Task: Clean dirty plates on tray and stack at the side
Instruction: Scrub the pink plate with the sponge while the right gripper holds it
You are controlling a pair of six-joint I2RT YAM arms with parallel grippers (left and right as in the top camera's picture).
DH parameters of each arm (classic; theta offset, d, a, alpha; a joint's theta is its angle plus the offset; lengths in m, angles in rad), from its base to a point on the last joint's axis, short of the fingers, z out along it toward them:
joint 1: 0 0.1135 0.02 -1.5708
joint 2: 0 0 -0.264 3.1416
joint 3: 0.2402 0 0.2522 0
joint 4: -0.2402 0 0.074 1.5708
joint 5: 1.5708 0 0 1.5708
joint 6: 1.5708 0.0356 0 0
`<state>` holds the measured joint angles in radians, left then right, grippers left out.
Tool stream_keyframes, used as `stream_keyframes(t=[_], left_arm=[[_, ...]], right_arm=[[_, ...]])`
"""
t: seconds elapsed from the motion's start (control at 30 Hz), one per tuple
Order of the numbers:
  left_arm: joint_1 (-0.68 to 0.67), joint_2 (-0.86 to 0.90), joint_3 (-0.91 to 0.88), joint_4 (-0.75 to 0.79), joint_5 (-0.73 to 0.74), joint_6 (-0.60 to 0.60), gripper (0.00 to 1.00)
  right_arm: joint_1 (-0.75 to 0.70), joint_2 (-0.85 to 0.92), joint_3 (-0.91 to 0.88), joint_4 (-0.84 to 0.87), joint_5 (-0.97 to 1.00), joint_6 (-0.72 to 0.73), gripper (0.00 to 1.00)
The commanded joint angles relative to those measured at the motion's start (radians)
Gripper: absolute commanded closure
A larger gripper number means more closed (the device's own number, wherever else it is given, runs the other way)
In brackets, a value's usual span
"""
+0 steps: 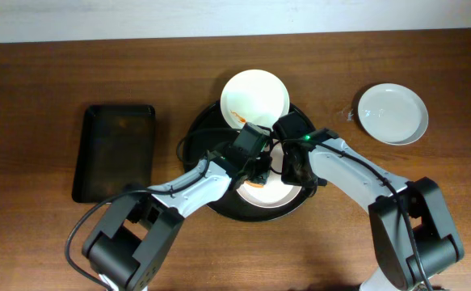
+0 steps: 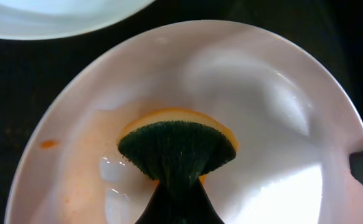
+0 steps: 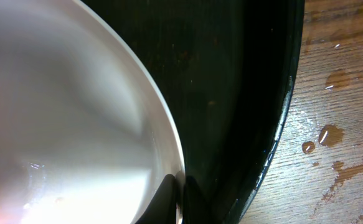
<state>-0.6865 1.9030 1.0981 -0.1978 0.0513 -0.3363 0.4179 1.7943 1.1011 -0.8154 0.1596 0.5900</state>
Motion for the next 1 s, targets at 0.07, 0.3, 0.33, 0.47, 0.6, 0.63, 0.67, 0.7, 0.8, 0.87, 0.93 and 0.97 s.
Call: stream_keyframes(t=[0.07,0.3,0.33,0.47,0.6,0.63,0.67,0.7,0.8,0.87,0.93,0.97], left_arm=[[0.002,0.027,-0.006,0.004,-0.089,-0.006,1.0],[0.009,0.074,-0.006,0.061,-0.156,0.022,1.0],[0.011,0.074,-0.006,0.076,-0.161,0.032,1.0],[0.024,0.073,0.001,0.103,-0.197,0.043,1.0],[0.042,0.073,0.007,0.087,-0.209,0.062,1.0],[0.046,0.073,0.008,0.086,-0.21,0.071,1.0],[0.05,0.072,0.008,0.085,-0.211,0.082,1.0],[0.053,0.071,0.01,0.085,-0.218,0.085,1.0],[0.062,0.069,0.015,0.081,-0.264,0.085,1.0],[0.063,0.066,0.024,0.065,-0.296,0.09,1.0],[0.063,0.058,0.038,0.044,-0.32,0.107,1.0],[0.063,0.052,0.045,0.034,-0.332,0.107,1.0]], right_arm=[[0.005,-0.014,-0.014,-0.007,0.01,-0.009,0.96],[0.005,-0.014,-0.014,-0.011,0.01,-0.009,0.96],[0.005,-0.014,-0.014,-0.011,0.01,-0.01,0.96],[0.005,-0.014,-0.014,-0.014,0.01,-0.01,0.96],[0.005,-0.014,-0.014,-0.017,0.01,-0.01,0.96],[0.005,-0.014,-0.014,-0.017,0.01,-0.01,0.96],[0.005,-0.014,-0.014,-0.017,0.01,-0.01,0.96],[0.005,-0.014,-0.014,-0.018,0.01,-0.01,0.96],[0.005,-0.014,-0.014,-0.018,0.01,-0.01,0.96],[0.005,-0.014,-0.014,-0.018,0.01,-0.01,0.96],[0.005,-0.014,-0.014,-0.018,0.01,-0.01,0.96],[0.005,-0.014,-0.014,-0.018,0.01,-0.01,0.96]])
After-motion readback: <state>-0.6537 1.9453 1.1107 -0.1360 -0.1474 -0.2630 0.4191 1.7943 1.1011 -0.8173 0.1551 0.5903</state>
